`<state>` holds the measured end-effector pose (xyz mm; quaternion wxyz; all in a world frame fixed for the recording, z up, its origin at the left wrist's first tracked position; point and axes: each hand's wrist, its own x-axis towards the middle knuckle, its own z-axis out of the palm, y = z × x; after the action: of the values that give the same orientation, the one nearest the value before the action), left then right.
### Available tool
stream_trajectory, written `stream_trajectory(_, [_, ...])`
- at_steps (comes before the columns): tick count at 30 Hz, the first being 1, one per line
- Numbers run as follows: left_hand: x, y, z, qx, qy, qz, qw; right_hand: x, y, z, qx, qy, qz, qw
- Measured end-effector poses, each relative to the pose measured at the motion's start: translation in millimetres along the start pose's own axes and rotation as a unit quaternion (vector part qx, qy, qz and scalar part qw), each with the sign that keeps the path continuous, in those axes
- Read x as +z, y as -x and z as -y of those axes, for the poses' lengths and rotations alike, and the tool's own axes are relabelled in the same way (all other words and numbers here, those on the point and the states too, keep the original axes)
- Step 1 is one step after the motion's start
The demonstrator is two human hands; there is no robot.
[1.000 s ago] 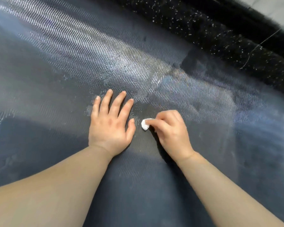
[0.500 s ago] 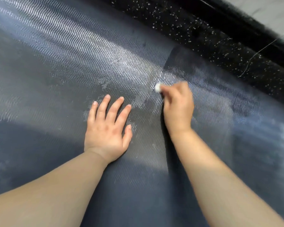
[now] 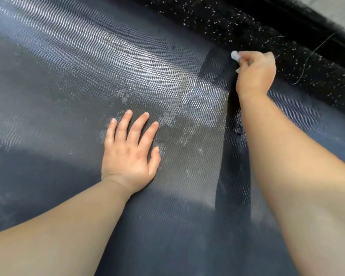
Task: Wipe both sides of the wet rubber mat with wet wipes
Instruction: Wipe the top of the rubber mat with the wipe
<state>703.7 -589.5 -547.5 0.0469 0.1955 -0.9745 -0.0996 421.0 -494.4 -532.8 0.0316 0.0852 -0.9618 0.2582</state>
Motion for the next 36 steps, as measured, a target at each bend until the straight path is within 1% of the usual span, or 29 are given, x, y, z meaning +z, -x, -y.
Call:
stream_trajectory(2, [-0.9,-0.1,-0.7,-0.002,0.001,0.0,1.0,-0.5,25.4,-2.3,-0.033,0.019,0.006,0.999])
stream_trajectory(4, [-1.6,0.0,-0.5,-0.003,0.0,0.0,1.0,-8.0,76.9,-10.1,-0.111,0.009,0.017,0.994])
stream_trajectory(5, [-1.8,0.1,-0.3,-0.003,-0.001,0.001,1.0,-15.1,105.9,-15.5,-0.137,-0.003,0.028,0.99])
stream_trajectory(8, [-0.4,0.4,0.4,-0.001,0.001,0.0,1.0,-39.2,171.3,-31.2,-0.173,-0.022,0.074,0.982])
stream_trajectory(10, [0.6,0.3,1.0,0.001,0.003,-0.004,1.0,-47.7,171.9,-36.5,-0.208,-0.02,0.109,0.972])
stream_trajectory(11, [1.0,0.2,1.3,0.001,0.004,-0.007,1.0,-47.2,159.5,-36.8,-0.22,-0.011,0.112,0.969])
stream_trajectory(13, [1.3,0.2,1.9,0.003,0.004,-0.012,1.0,-38.2,119.4,-33.5,-0.203,0.028,0.085,0.975])
stream_trajectory(15, [2.0,0.7,1.6,0.005,0.001,-0.016,1.0,-27.4,68.1,-29.9,-0.137,0.061,0.048,0.988])
stream_trajectory(18, [2.4,1.2,1.4,0.005,0.002,-0.019,1.0,-18.9,10.9,-28.3,-0.02,0.032,0.011,0.999])
stream_trajectory(19, [2.2,1.0,1.5,0.004,0.003,-0.019,1.0,-16.2,2.7,-27.4,-0.002,0.023,0.014,1.0])
stream_trajectory(21, [1.8,0.8,1.5,0.004,0.004,-0.02,1.0,-13.1,8.6,-22.8,0.006,0.017,0.006,1.0])
stream_trajectory(23, [1.5,0.5,1.2,0.005,0.008,-0.019,1.0,-13.9,37.7,-22.7,-0.017,0.037,-0.012,0.999])
stream_trajectory(24, [1.2,0.4,1.1,0.004,0.009,-0.019,1.0,-16.3,59.2,-24.4,-0.05,0.04,-0.009,0.998])
stream_trajectory(26, [0.9,0.6,1.0,0.002,0.008,-0.016,1.0,-25.7,106.4,-31.8,-0.112,0.017,0.012,0.994])
stream_trajectory(28, [1.1,0.2,1.5,0.001,0.007,-0.015,1.0,-38.0,146.6,-39.9,-0.147,-0.001,0.034,0.989])
stream_trajectory(30, [1.6,0.1,2.1,0.003,0.007,-0.017,1.0,-48.2,163.5,-45.9,-0.173,-0.005,0.074,0.982])
stream_trajectory(33, [1.4,0.5,1.5,0.005,0.008,-0.017,1.0,-51.1,138.0,-43.9,-0.219,0.014,0.113,0.969])
stream_trajectory(34, [1.0,0.7,1.3,0.006,0.007,-0.016,1.0,-46.9,121.1,-39.2,-0.221,0.031,0.113,0.968])
stream_trajectory(36, [0.4,0.6,1.2,0.004,0.008,-0.013,1.0,-31.3,78.6,-24.7,-0.186,0.056,0.089,0.977])
